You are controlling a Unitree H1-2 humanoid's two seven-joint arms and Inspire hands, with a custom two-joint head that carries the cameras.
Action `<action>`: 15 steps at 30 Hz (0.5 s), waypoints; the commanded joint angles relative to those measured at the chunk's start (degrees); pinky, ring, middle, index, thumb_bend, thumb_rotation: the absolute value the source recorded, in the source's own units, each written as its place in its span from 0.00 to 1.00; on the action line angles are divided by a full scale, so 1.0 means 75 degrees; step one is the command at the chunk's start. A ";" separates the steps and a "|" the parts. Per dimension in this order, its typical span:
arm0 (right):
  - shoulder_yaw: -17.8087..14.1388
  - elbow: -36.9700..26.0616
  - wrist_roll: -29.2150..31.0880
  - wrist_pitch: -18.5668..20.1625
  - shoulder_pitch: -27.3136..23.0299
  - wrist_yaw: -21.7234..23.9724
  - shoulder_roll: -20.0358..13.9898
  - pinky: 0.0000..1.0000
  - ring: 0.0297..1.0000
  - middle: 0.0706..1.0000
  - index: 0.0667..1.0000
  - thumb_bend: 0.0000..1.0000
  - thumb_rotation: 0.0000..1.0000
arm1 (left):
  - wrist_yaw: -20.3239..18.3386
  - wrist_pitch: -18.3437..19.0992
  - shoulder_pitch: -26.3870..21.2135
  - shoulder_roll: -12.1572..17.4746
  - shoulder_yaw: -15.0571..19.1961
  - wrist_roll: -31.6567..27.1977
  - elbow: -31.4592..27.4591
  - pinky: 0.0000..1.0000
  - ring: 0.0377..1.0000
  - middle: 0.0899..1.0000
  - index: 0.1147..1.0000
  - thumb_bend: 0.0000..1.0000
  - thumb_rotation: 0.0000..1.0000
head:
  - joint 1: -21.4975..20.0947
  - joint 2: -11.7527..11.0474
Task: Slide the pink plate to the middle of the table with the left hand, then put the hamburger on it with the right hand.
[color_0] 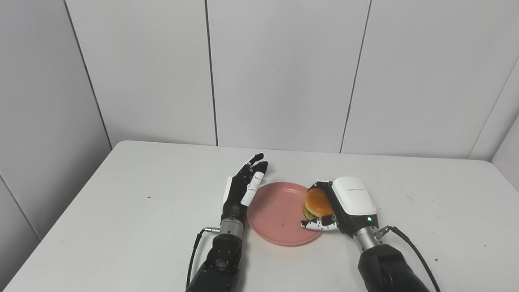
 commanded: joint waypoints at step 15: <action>0.0152 -0.0533 0.0186 -0.0388 -0.1097 0.0286 0.0346 0.27 0.32 0.39 0.45 0.49 0.17 | 0.0038 -0.0216 -0.0041 -0.0061 0.0013 -0.0072 0.0855 0.73 0.80 0.75 0.77 0.91 0.86 | 0.0113 -0.0027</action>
